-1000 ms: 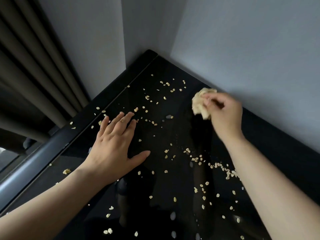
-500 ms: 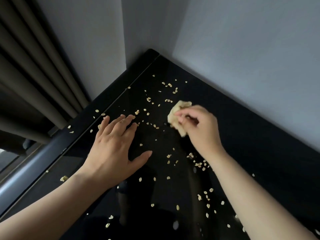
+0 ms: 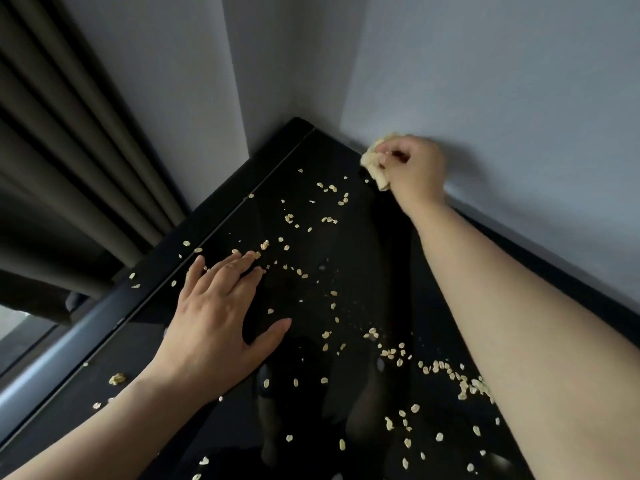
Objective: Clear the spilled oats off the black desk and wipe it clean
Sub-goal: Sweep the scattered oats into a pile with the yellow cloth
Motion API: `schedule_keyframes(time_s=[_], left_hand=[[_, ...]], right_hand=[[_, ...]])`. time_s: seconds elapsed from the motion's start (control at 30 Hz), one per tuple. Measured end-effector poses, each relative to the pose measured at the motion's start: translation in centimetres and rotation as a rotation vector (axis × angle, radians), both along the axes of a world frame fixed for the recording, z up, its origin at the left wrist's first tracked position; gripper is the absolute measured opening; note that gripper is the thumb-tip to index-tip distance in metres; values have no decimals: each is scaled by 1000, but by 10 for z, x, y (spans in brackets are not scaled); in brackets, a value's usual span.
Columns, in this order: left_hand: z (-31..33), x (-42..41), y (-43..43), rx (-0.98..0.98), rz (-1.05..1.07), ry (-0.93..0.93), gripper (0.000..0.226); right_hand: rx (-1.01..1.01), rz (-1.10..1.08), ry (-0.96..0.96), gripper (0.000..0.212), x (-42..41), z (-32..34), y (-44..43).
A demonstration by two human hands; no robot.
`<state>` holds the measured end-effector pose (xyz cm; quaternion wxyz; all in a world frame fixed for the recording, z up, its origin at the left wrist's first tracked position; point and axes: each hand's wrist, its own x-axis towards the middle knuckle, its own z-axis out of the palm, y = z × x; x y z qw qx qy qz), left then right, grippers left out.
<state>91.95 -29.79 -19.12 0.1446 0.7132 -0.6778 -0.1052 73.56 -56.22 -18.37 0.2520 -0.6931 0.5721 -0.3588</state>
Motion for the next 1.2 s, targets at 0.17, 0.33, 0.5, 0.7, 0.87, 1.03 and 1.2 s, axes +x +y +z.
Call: schedule_keyframes(time_s=[0.17,0.33,0.5,0.7,0.87,1.03,1.2], left_hand=[[1,7,-6,-47,-27,13,66],[6,18,-17,-18,-54,66,68],[9,33,-16,42,-87,44,85],[7,58,-34,107,-112,-43,86],[5,66,-34,92,-131,-54,85],[7,76,-33,77,-154,-23,82],[8,85,-32,73,-173,-1,78]], right_hand=[[18,145,-52,17,8,-13,52],[218,422,-48,21,-10,4,136],[145,231,-183,27,-15,25,125],[-3,-24,-79,23,27,8,4],[41,46,-51,25,57,-16,27],[92,327,-4,17,50,-5,113],[164,255,-137,22,42,20,135]])
